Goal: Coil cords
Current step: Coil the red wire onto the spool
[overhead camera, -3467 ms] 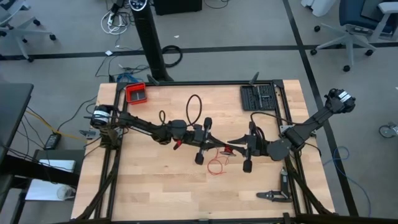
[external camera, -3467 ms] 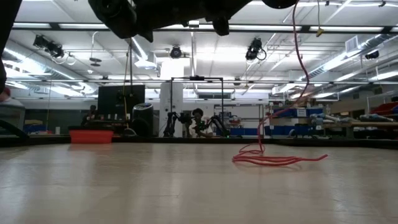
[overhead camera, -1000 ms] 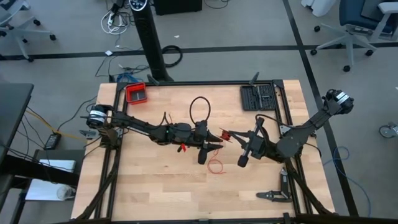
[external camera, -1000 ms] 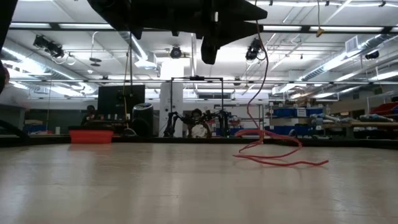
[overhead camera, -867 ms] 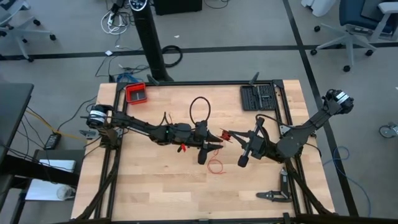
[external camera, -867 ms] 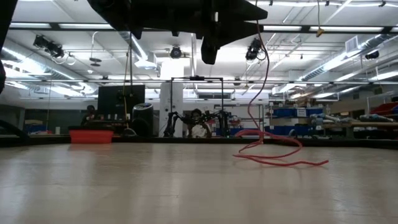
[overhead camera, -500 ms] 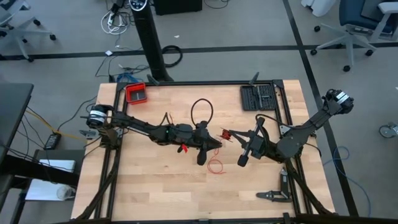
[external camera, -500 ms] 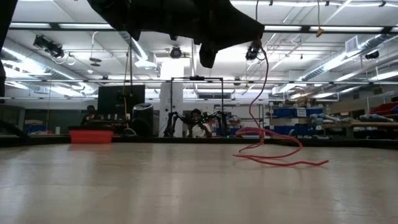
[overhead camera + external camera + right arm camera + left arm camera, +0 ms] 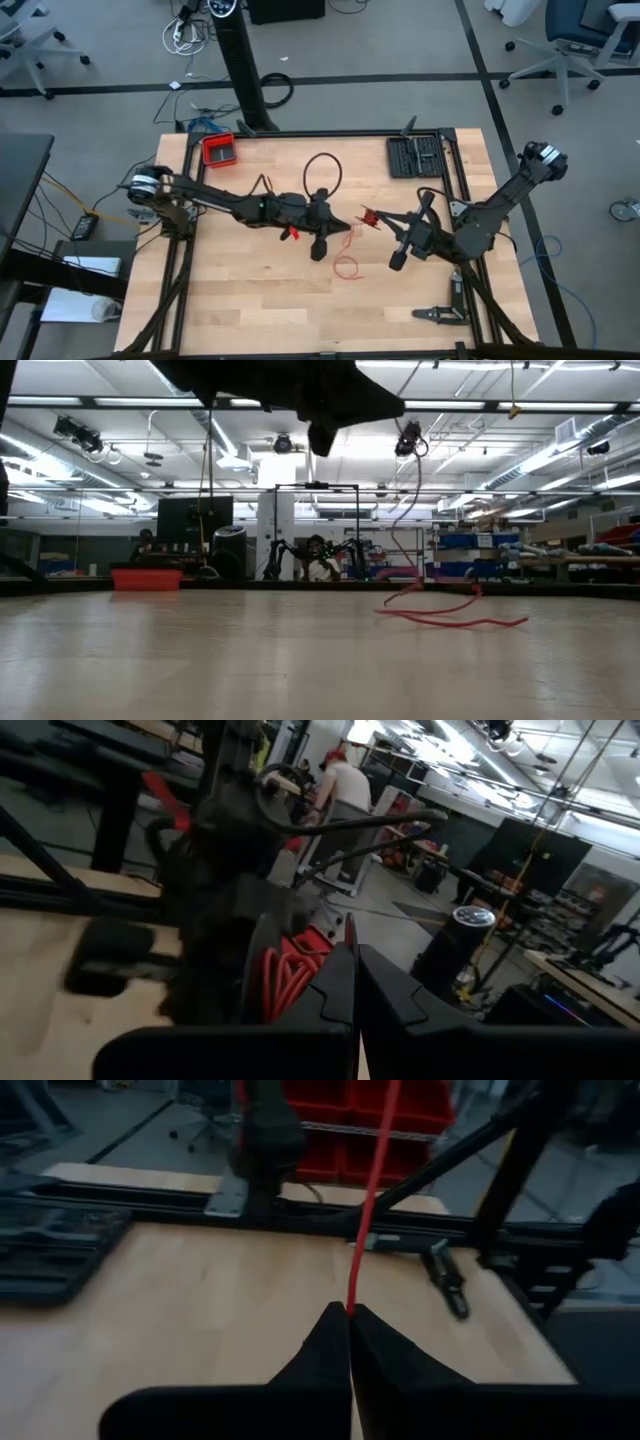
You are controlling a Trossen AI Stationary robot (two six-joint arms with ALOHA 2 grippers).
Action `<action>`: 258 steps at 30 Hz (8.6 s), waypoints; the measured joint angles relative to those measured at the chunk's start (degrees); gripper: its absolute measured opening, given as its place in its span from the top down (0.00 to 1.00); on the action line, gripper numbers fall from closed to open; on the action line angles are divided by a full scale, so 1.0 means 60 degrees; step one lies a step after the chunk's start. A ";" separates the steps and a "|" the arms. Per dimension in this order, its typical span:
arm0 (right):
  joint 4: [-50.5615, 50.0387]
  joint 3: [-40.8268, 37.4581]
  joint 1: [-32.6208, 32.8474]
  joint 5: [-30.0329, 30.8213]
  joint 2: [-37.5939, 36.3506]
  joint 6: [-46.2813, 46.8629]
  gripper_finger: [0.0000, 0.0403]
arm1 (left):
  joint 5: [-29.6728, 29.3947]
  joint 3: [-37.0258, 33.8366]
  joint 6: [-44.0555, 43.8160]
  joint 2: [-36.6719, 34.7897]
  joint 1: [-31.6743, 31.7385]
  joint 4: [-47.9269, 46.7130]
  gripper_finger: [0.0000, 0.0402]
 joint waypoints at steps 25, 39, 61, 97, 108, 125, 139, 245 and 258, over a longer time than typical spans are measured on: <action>-0.3806 0.0015 -0.1330 -0.1570 -0.0066 0.2902 1.00 | -0.0740 -0.0014 -0.0324 -0.1482 -0.0354 -0.0312 1.00; -0.2297 0.0011 -0.2640 -0.1712 0.1478 0.2793 1.00 | -0.0863 -0.0014 -0.1089 -0.0868 -0.0393 0.0951 1.00; 0.1060 0.0004 -0.2818 -0.1851 0.1803 0.0807 1.00 | -0.1814 -0.0007 -0.0944 -0.0606 -0.0613 0.1683 0.78; 0.2581 0.0004 -0.2541 -0.2087 0.1799 -0.0168 1.00 | -0.2057 0.0059 -0.0261 -0.0059 -0.0808 0.2492 1.00; 0.2554 0.0000 -0.1948 -0.1210 0.1767 -0.0682 1.00 | -0.2895 0.0255 0.0335 0.0276 -0.0801 0.1806 1.00; 0.2250 0.0000 -0.0429 0.0059 0.1668 -0.0301 1.00 | -0.5439 0.0241 0.1730 0.0276 -0.0801 0.1082 0.85; 0.1955 0.0000 0.0002 0.0509 0.1562 0.0045 1.00 | -0.5548 0.0241 0.1293 0.0276 -0.0819 0.0875 0.84; -0.1570 0.0000 -0.2110 -0.0079 0.1653 0.1436 0.99 | -0.2876 0.0241 0.3718 -0.0485 -0.1261 0.1650 1.00; -0.0699 0.0004 -0.2049 -0.0389 0.1646 0.1043 0.99 | -0.2930 0.0885 0.3992 -0.0686 -0.1748 0.1533 1.00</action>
